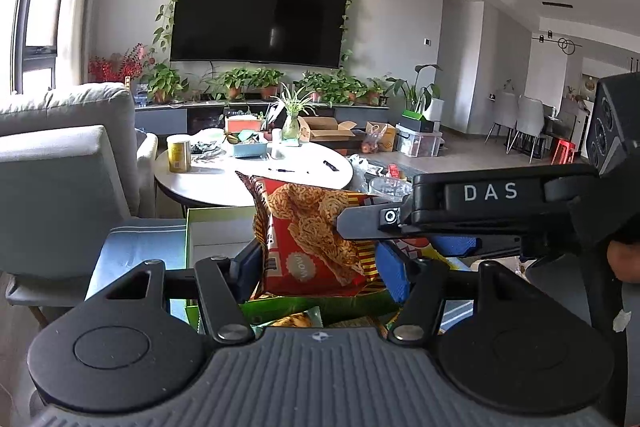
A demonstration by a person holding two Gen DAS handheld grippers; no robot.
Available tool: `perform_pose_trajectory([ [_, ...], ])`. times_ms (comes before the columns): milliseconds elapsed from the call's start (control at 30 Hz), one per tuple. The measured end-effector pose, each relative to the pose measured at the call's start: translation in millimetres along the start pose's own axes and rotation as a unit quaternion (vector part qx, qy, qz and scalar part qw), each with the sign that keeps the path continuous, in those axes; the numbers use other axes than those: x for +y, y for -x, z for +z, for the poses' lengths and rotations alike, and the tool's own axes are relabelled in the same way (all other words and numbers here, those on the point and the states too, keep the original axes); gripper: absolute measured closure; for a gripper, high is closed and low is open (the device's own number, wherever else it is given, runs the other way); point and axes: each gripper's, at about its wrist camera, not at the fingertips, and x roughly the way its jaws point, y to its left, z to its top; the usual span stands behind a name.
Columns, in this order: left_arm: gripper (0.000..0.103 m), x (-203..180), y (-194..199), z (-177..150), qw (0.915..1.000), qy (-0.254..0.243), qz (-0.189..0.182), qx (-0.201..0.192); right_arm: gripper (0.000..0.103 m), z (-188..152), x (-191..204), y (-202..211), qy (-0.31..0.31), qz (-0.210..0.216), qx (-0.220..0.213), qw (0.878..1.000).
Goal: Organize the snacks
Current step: 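Carry the red-and-yellow chip bag with the right tool over the box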
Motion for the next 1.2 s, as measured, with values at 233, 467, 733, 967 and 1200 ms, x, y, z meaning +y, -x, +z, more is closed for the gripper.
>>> perform_pose_trajectory([
  [233, 0.046, 8, -16, -2, 0.9999, 0.010, 0.001, 0.010, 0.028, 2, -4, -17, -0.004, -0.004, 0.011, 1.000],
  [467, 0.046, 8, -25, -4, 0.9998, 0.009, 0.006, 0.017, 0.028, 7, -6, -33, -0.008, -0.005, 0.020, 1.000],
  [733, 0.046, 15, -46, 0, 0.9996, 0.010, 0.011, 0.024, 0.028, 16, -10, -52, -0.009, -0.008, 0.031, 0.999],
  [967, 0.046, 23, -68, 1, 0.9993, 0.011, 0.013, 0.032, 0.028, 26, -16, -72, -0.009, -0.015, 0.038, 0.999],
  [1200, 0.046, 34, -96, 0, 0.9986, 0.005, 0.019, 0.050, 0.028, 35, -33, -97, -0.033, -0.014, 0.042, 0.998],
])
